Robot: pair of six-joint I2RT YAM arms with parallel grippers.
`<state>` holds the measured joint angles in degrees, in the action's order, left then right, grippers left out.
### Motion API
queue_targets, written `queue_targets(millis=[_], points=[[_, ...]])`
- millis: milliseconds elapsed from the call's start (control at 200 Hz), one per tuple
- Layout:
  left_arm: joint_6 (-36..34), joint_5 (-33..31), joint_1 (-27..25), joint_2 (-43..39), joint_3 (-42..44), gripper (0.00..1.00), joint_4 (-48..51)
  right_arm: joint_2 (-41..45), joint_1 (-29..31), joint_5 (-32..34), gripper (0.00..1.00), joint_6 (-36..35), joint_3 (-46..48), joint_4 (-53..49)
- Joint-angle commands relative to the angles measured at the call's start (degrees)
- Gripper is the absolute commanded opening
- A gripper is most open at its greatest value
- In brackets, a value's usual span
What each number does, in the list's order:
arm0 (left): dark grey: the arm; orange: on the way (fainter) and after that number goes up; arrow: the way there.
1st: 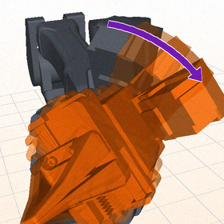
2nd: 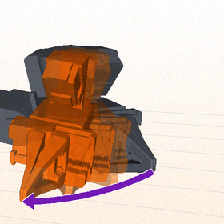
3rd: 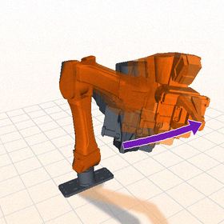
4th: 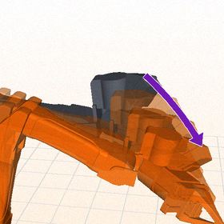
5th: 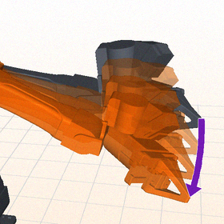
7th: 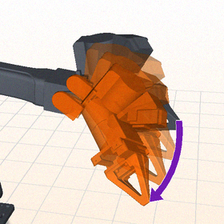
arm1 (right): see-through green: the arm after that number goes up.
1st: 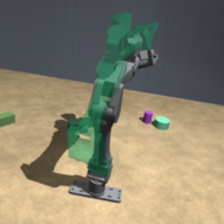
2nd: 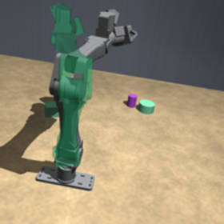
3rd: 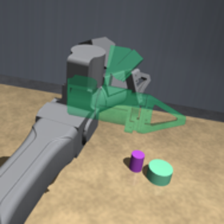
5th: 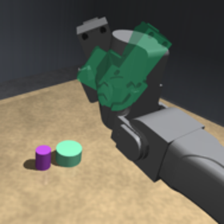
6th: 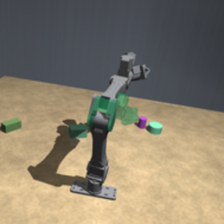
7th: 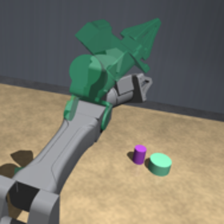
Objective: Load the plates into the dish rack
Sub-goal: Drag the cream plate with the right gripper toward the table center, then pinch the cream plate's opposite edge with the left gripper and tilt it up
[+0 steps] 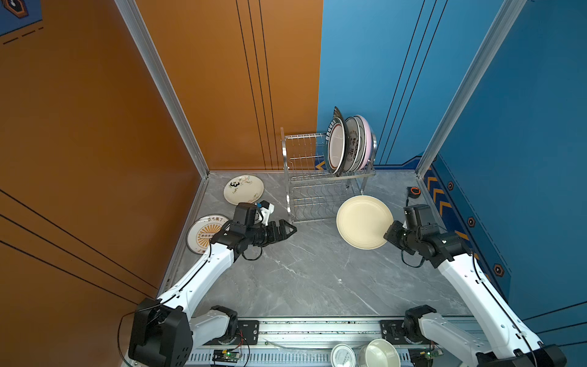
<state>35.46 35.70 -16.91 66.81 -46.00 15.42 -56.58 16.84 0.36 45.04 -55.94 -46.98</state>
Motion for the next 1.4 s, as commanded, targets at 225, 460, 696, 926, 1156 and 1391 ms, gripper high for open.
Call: queue_targets(millis=[225,460,696,926,1156,1391], points=[[3.7,7.8,-1.9,-1.1,2.9,0.98,-10.0,-4.4,15.1,5.3,0.00,0.1,-3.3,3.6],[3.7,7.4,-3.1,-1.1,3.2,0.99,-10.5,-10.4,22.6,4.6,0.00,-1.9,-8.3,6.9],[3.8,6.5,-3.3,-2.0,3.4,0.92,-10.5,-15.8,27.8,3.0,0.00,-3.7,-12.6,7.5],[4.8,6.4,-3.3,-3.2,3.8,0.66,-11.6,-17.8,28.0,1.0,0.00,-4.9,-13.7,8.5],[6.1,6.7,-3.3,-3.7,4.8,0.35,-12.8,-18.1,27.8,-0.8,0.00,-6.1,-13.9,9.2],[6.8,6.6,-3.4,-3.9,4.8,0.06,-13.3,-16.3,25.7,-5.1,0.20,-8.3,-12.3,10.8]])
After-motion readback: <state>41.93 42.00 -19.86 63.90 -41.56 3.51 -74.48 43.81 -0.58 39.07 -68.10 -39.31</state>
